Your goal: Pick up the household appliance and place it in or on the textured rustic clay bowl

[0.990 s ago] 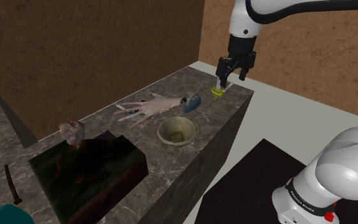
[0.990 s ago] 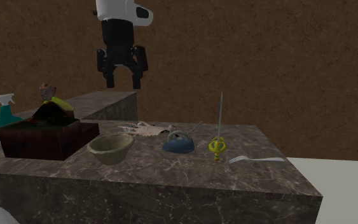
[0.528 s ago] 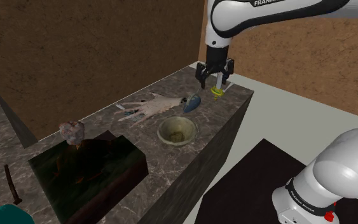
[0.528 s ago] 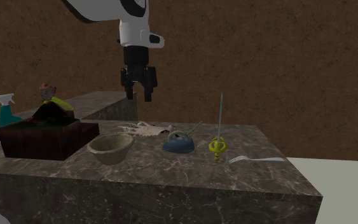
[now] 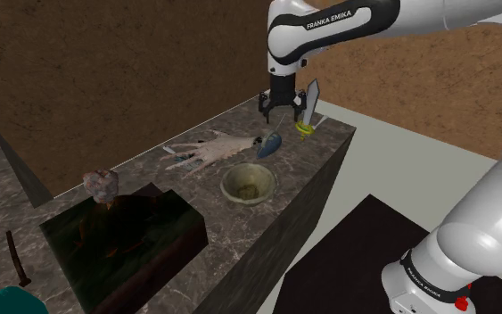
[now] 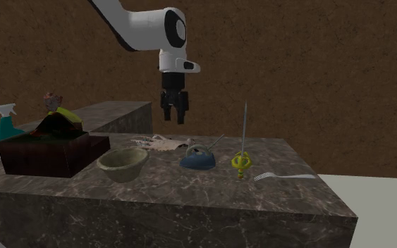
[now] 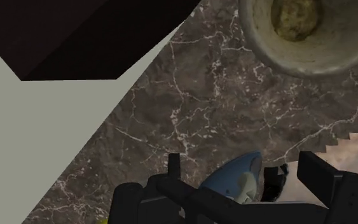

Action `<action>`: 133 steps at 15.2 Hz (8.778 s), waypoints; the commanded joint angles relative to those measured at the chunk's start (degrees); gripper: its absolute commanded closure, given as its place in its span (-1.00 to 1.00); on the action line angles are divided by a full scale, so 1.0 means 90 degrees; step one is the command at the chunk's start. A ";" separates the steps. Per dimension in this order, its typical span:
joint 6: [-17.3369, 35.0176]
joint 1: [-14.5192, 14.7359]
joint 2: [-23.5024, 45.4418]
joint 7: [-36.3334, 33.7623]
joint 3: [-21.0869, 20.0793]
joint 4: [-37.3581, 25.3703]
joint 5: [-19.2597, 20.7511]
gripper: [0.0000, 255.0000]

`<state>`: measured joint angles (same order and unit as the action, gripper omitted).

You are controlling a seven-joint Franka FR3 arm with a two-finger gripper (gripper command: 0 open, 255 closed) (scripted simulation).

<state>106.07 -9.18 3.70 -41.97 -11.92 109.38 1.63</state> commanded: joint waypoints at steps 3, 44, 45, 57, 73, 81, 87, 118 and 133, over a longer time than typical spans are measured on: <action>0.0003 -0.0037 0.0995 -0.0760 0.0139 -0.0842 0.0152 -1.00; -0.0099 -0.0145 0.2922 -0.2055 0.0623 -0.2621 0.0186 1.00; -0.0171 -0.0145 0.2894 -0.2053 0.0622 -0.2665 0.0183 1.00; -0.1077 -0.0137 0.2664 -0.2030 0.0605 -0.3343 0.0153 1.00; -0.1851 0.0047 0.2025 -0.2305 0.0488 -0.3479 0.0071 1.00; -0.1341 0.0496 0.0728 -0.3122 0.0131 -0.1689 -0.0180 1.00; -0.1135 0.0868 0.0019 -0.3788 -0.0203 -0.0812 -0.0415 1.00; 0.0232 0.1199 -0.0114 -0.4333 -0.0521 0.0652 -0.0561 -1.00; -0.0576 0.1175 -0.0157 -0.4334 -0.0500 -0.0113 -0.0554 -1.00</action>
